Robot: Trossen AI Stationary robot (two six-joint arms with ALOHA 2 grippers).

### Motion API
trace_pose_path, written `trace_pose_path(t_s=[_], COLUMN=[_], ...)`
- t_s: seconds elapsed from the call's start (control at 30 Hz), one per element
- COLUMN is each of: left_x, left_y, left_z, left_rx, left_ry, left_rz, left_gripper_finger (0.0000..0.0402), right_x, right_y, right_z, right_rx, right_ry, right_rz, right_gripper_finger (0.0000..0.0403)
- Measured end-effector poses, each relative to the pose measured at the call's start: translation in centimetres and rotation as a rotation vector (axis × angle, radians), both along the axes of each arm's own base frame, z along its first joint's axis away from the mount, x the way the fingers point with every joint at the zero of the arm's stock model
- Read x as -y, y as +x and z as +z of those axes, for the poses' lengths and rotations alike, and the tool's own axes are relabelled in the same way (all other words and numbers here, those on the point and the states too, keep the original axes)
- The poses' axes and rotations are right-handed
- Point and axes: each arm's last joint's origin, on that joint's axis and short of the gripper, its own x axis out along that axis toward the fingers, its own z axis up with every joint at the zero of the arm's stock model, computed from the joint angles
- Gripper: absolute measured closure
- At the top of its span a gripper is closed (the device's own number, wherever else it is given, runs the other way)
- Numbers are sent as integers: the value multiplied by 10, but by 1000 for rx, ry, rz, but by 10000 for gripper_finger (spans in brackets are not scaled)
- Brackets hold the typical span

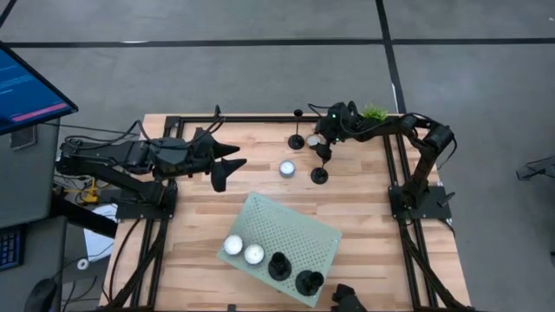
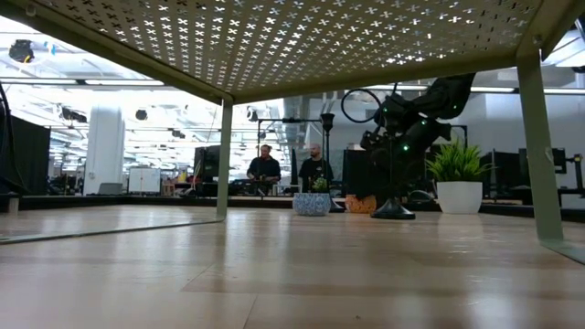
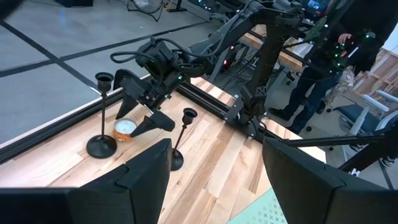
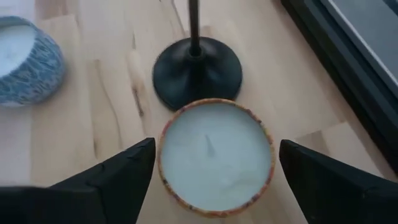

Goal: Pick & Place candle stick holders
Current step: Put the yellow patterned scented candle on the shelf aligned with the other red patterned scented candle

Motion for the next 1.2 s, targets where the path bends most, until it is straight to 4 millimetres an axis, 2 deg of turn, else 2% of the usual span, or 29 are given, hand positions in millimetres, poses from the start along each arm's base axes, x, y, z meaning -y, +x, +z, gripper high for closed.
trace_pose_path(t_s=[0.47,0.67,0.8,0.87,1.0,1.2], left_x=[0,0,0,0,0,0], left_y=[0,0,0,0,0,0], left_z=[0,1,1,1,1,1], left_rx=[11,15,15,14,14,13], left_ry=[-24,-29,-28,-25,-23,-21], left_rz=[2,2,2,2,1,0], left_gripper_finger=[149,149,149,149,149,149], right_x=[0,0,0,0,0,4], right_y=[-2,-10,-14,-16,-18,-24], right_z=[0,-5,0,9,30,48], right_rx=[-32,-89,-88,-57,-9,27], right_ry=[-7,45,54,45,-15,-76], right_rz=[-16,-47,-42,-37,-47,-25], right_gripper_finger=[121,133,133,132,108,31])
